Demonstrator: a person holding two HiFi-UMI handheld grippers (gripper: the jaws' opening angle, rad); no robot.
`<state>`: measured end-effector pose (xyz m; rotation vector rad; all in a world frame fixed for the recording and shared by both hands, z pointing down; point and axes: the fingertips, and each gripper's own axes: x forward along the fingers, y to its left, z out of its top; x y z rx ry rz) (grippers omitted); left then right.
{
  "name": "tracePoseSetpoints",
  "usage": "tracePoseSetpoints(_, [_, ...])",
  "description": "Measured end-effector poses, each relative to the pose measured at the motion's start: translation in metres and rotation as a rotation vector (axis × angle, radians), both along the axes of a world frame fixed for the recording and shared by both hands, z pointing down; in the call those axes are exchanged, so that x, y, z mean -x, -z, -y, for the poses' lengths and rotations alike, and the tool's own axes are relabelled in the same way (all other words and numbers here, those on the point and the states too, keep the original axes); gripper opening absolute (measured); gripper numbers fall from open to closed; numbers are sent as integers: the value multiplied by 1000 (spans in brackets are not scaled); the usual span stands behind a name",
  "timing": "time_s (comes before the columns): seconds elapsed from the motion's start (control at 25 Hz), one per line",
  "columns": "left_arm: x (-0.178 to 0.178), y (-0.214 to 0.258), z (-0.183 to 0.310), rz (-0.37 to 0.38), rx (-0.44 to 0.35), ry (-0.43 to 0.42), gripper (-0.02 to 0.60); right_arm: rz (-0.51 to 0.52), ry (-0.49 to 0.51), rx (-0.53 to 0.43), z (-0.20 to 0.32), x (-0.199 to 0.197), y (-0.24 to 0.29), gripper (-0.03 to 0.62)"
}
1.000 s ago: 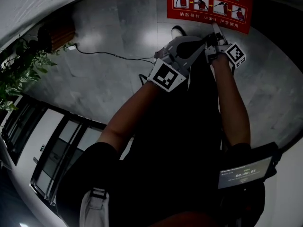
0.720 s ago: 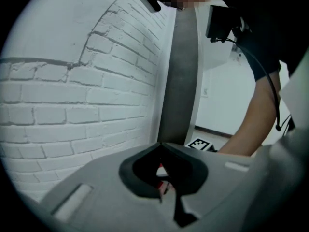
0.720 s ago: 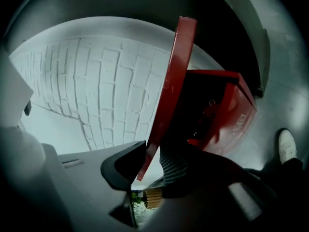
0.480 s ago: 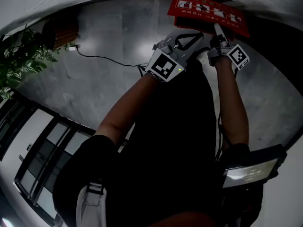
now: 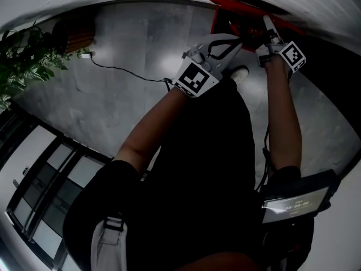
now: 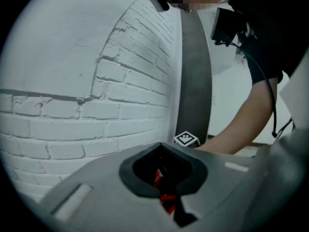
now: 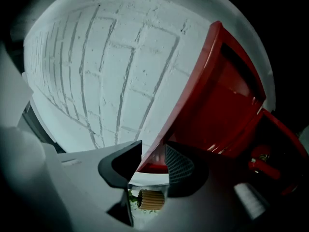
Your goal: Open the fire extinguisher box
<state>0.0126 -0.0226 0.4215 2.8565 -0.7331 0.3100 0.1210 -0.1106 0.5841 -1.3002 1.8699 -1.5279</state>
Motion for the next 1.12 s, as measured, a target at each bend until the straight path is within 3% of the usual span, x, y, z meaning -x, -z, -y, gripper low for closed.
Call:
tracePoseSetpoints(0.2, [2, 11, 2, -24, 3, 13, 4, -32, 10, -14, 9, -4, 2, 158])
tracePoseSetpoints(0.32, [2, 15, 4, -29, -1, 16, 3, -17, -7, -38, 23, -13, 9, 242])
tracePoseSetpoints(0.6, [4, 12, 3, -29, 12, 32, 3, -43, 22, -41, 27, -10, 15, 267])
tracePoseSetpoints(0.68, [4, 9, 3, -34, 19, 32, 3, -72, 44, -72, 22, -3, 25, 233])
tracePoseSetpoints(0.88, [7, 1, 9, -47, 23, 43, 3, -276, 171, -269, 1, 22, 68, 18])
tracePoseSetpoints(1.0, [10, 0, 14, -60, 22, 39, 3, -410, 262, -403, -13, 41, 103, 9])
tracePoseSetpoints(1.12, [7, 46, 2, -86, 8, 24, 3, -546, 364, -547, -48, 54, 177, 9])
